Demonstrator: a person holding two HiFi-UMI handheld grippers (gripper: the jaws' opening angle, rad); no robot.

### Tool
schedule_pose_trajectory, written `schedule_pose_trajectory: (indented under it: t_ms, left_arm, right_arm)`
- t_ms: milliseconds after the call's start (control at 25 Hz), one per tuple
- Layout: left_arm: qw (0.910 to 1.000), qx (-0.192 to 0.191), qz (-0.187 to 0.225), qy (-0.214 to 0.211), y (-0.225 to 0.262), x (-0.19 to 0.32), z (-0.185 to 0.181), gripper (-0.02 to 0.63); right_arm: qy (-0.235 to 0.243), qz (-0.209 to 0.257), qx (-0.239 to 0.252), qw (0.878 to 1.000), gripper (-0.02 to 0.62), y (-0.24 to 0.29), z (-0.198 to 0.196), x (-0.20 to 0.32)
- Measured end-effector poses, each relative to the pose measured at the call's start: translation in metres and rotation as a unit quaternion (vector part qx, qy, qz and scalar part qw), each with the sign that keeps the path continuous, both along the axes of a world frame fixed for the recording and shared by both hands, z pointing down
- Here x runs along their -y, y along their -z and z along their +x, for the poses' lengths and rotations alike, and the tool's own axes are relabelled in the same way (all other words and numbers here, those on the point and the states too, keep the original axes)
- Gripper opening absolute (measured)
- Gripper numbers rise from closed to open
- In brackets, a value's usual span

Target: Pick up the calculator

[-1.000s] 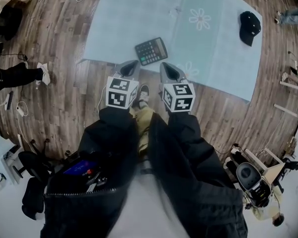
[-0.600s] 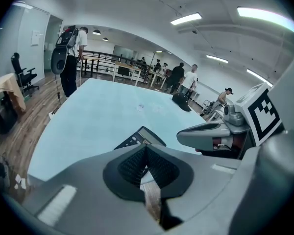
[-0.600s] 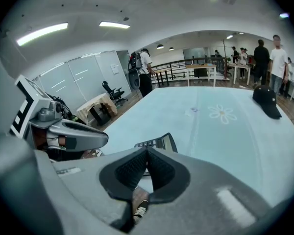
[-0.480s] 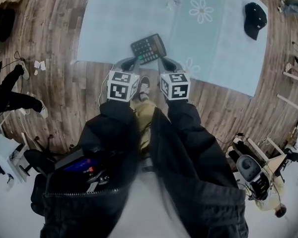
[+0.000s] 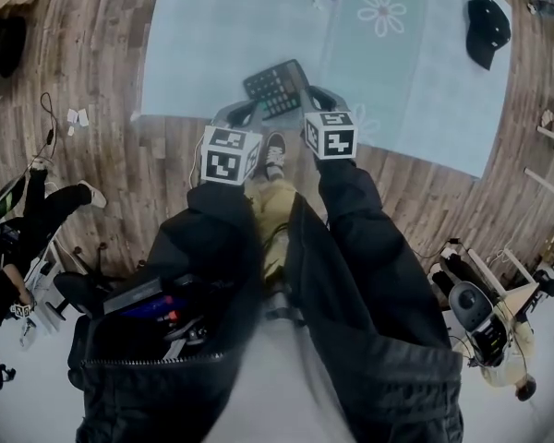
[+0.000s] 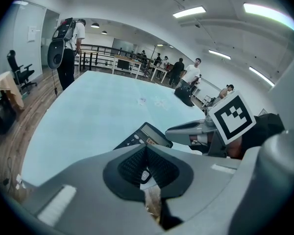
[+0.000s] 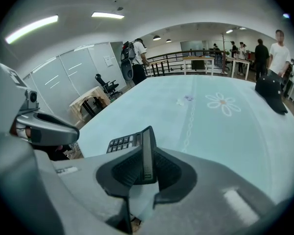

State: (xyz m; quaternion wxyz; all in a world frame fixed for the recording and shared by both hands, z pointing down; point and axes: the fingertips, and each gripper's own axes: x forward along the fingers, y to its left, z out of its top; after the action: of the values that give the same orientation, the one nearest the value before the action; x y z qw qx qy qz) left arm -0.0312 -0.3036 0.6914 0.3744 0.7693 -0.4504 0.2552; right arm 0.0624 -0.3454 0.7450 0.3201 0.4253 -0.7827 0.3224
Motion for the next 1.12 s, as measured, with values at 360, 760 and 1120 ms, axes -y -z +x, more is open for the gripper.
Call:
schedule_pose_trajectory:
  t_ms: [360,760,1120]
  left_arm:
    - [1.0000,0.004,-0.009,0.001,-0.007,-0.005,-0.002,-0.006]
    - [0.9999,0.004,-0.004,0.009,-0.003,-0.007,-0.013,-0.006]
    - [0.9995,0.002,0.030,0.010,0.025,0.000,-0.016,-0.006]
  right_arm:
    - [0.019,-0.060,0.032,0.997,0.119,-0.036,-0.004,0.009]
    - [-0.024,-0.089,0.123,0.988,0.059,-0.023,-0.011,0.004]
    - [-0.054,-0.064,0.138,0.987,0.041,0.015,-0.022,-0.015]
